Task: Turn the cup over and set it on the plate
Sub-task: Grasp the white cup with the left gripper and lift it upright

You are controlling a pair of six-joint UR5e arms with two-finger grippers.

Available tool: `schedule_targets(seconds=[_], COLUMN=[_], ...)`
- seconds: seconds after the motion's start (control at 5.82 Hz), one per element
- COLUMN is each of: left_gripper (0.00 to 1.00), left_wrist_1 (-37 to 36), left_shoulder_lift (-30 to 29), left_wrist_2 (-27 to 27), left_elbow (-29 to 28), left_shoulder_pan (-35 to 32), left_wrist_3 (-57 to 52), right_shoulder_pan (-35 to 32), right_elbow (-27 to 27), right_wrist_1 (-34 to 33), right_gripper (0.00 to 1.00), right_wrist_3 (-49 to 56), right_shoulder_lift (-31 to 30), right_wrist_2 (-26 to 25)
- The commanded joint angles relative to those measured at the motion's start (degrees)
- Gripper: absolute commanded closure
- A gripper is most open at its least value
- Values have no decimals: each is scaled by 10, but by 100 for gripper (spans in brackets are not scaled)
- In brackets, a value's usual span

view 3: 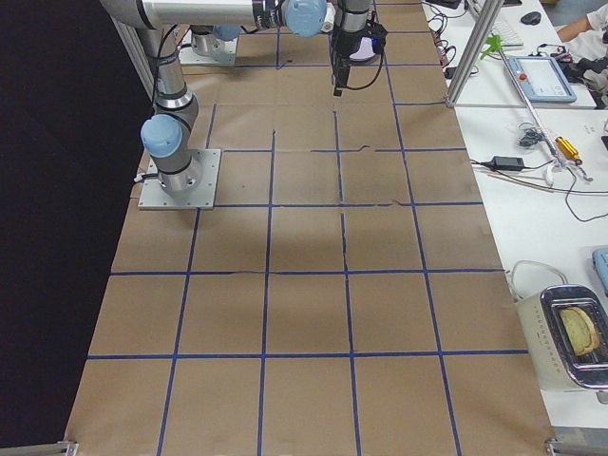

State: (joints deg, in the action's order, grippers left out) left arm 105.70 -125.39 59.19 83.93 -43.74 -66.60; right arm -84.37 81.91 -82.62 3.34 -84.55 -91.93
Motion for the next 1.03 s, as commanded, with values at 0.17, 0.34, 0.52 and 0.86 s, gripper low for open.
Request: schedule_targets(seconds=[0.17,0.34,0.52,0.86], left_gripper=[100,100,100,100], left_wrist_1=[-6,-44,-108,-198], left_shoulder_lift=[61,92,108,121], left_wrist_2=[-18,-6,68,122], left_elbow=[-9,-9,-9,-8], left_shoulder_pan=[-16,-60,-106,-206], left_wrist_3=[123,158,209,331], right_shoulder_pan=[0,0,0,0], right_elbow=[0,0,0,0], right_wrist_1=[0,0,0,0], right_gripper=[0,0,0,0], right_wrist_3=[0,0,0,0], right_shoulder_lift=[0,0,0,0], right_wrist_2=[0,0,0,0])
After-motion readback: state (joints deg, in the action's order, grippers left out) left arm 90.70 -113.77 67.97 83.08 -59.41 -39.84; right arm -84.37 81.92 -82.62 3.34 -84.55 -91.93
